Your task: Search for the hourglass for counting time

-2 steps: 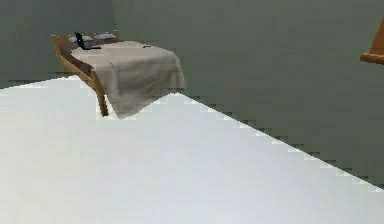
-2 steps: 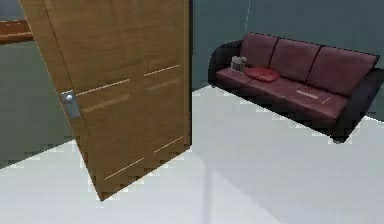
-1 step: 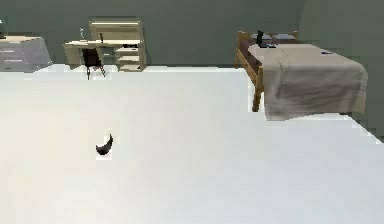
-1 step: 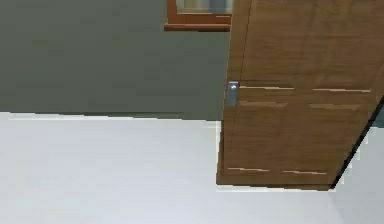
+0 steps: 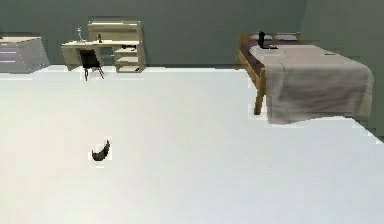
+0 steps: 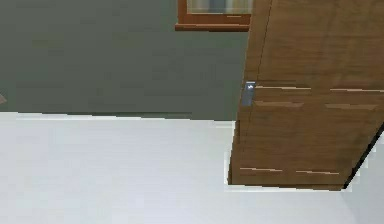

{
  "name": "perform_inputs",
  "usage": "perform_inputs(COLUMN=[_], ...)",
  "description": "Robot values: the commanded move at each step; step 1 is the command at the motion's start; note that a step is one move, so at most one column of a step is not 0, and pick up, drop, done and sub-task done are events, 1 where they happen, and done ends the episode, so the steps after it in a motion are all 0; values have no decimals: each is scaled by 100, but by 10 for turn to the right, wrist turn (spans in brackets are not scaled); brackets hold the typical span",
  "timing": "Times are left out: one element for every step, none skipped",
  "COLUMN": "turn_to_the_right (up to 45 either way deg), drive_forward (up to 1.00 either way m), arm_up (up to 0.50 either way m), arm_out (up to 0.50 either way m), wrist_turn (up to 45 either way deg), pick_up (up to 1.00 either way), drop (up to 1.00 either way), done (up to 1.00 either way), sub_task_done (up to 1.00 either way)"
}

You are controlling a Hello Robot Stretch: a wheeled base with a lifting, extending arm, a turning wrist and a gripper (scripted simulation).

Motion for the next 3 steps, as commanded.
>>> perform_inputs(turn_to_the_right=[-90, 0, 0], drive_forward=[0, 100, 100], arm_up=[0, 0, 0], arm_out=[0, 0, 0], wrist_turn=[0, 0, 0], pick_up=[0, 0, 0], drop=[0, 0, 0], done=[0, 0, 0], sub_task_done=[0, 0, 0])
